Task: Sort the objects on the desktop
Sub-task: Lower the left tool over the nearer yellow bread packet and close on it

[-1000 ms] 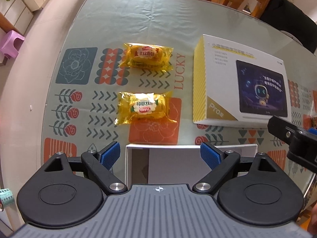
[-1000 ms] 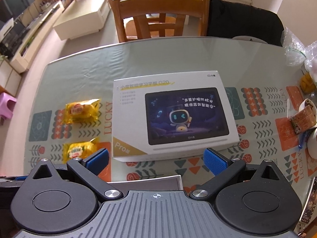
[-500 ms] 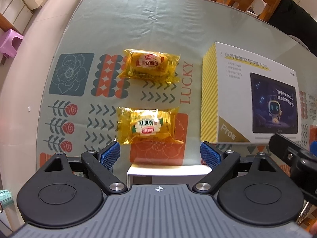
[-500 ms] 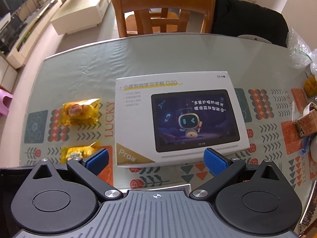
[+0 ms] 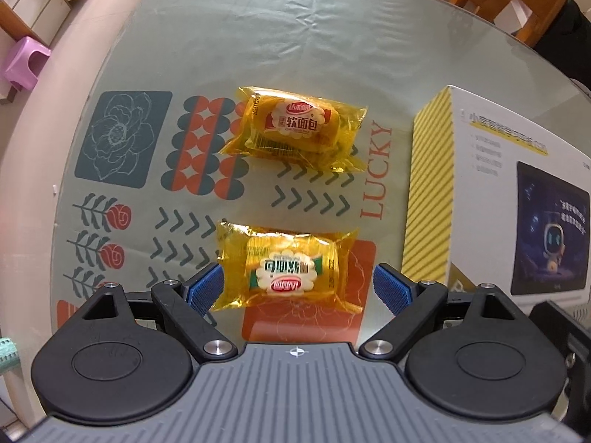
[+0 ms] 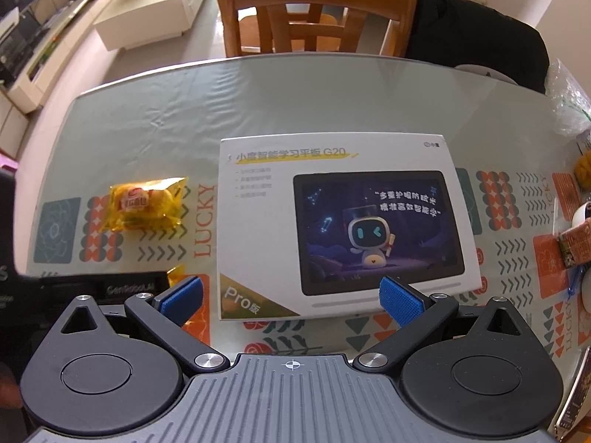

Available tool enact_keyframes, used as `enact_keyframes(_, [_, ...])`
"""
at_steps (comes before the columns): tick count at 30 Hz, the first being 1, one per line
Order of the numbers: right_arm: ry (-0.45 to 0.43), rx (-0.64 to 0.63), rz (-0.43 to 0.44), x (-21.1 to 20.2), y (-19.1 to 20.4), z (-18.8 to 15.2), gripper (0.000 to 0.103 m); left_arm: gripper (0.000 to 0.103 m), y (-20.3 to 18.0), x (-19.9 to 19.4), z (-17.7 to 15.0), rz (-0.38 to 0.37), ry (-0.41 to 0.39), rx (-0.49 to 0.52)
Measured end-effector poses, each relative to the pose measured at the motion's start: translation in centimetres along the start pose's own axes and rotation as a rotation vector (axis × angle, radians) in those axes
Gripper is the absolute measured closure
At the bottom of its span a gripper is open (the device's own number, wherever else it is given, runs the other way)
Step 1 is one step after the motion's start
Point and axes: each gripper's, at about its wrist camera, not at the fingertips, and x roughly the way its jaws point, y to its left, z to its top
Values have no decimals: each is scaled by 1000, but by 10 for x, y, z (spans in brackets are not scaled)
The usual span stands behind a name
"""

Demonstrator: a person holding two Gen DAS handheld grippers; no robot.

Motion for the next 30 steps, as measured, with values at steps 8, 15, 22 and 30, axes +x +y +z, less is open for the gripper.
enact_keyframes(8, [19, -10, 0, 11, 4, 2, 0, 0, -2, 21, 11, 23, 21, -2])
enact_keyframes(15, [30, -5, 2, 17, 4, 3, 0, 0, -4, 33, 13, 34, 37, 12])
enact_keyframes(22, [39, 0, 6, 22, 4, 2, 0, 0, -6, 41, 12, 53, 46, 31])
enact_keyframes(30, [49, 9, 12, 26, 4, 2, 0, 0, -11, 46, 10, 88, 46, 58])
